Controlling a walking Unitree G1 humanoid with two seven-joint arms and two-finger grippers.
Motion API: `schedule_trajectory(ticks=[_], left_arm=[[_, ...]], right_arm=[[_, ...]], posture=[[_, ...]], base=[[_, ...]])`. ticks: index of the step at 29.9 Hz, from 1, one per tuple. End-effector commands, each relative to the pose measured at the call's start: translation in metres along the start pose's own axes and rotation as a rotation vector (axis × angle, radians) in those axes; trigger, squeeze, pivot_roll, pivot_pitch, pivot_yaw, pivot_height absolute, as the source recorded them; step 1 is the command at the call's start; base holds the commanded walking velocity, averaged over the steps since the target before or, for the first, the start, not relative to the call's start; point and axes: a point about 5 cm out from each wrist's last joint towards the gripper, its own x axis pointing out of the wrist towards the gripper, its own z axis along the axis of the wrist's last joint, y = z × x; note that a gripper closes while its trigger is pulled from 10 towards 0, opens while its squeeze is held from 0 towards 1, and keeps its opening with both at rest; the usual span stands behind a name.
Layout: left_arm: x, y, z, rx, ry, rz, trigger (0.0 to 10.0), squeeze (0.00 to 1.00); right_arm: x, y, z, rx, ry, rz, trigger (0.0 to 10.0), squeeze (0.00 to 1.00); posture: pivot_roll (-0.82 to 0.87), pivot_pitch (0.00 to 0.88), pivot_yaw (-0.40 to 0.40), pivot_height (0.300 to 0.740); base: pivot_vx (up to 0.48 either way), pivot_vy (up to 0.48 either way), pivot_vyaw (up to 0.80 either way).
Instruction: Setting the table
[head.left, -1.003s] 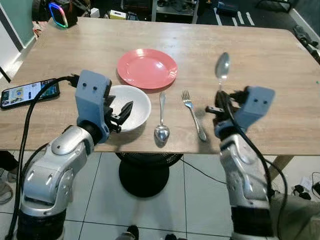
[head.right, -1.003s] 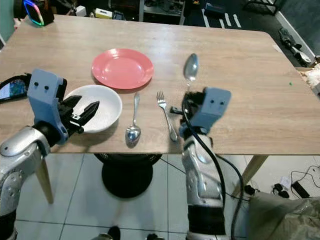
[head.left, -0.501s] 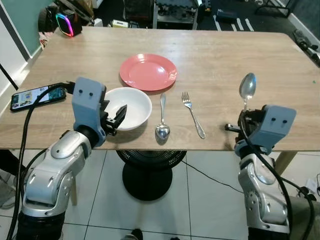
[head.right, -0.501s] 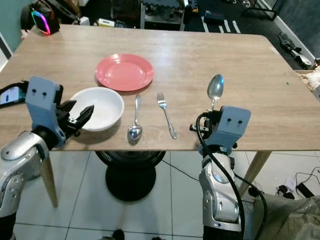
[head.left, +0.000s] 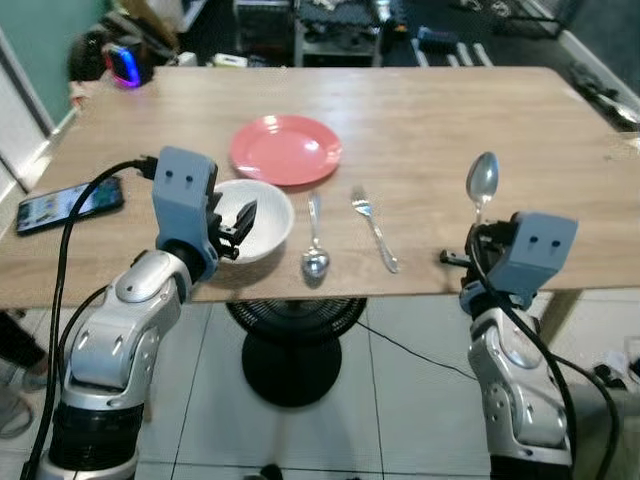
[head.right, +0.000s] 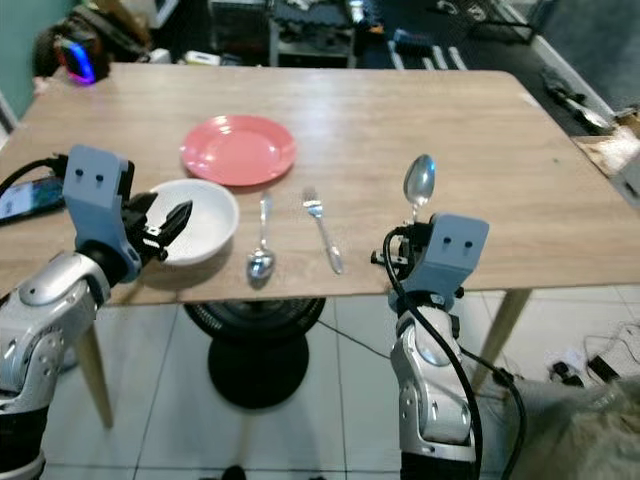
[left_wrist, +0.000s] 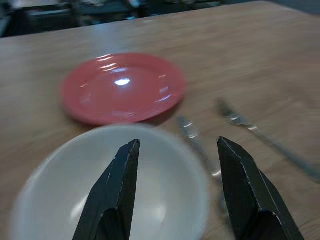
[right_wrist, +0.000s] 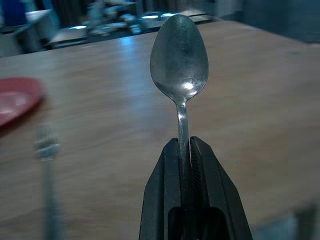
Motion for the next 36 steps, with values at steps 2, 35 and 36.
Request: schedule_trajectory(ticks=[2, 35, 36], left_arm=[[0.002, -0.003, -0.002, 0.008, 0.005, -0.015, 10.0, 0.00], [0.010, -0.011, -0.003, 0.009, 0.002, -0.067, 10.0, 0.00], [0.010, -0.012, -0.004, 0.009, 0.005, -0.069, 10.0, 0.00]], right_arm=[[-0.001, -0.005, -0.006, 0.003, 0.025, -0.025, 10.0, 0.00], [-0.001, -0.006, -0.015, -0.007, 0.054, -0.043, 10.0, 0.00], [-0.002, -0.007, -0.015, -0.009, 0.056, -0.043, 10.0, 0.00]], posture=[[0.01, 0.093, 0.068, 0.740], [0.01, 0.094, 0.078, 0.740], [0.01, 0.094, 0.078, 0.740]], base=[[0.000, 0.000, -0.80], [0.000, 0.000, -0.80], [0.000, 0.000, -0.80]])
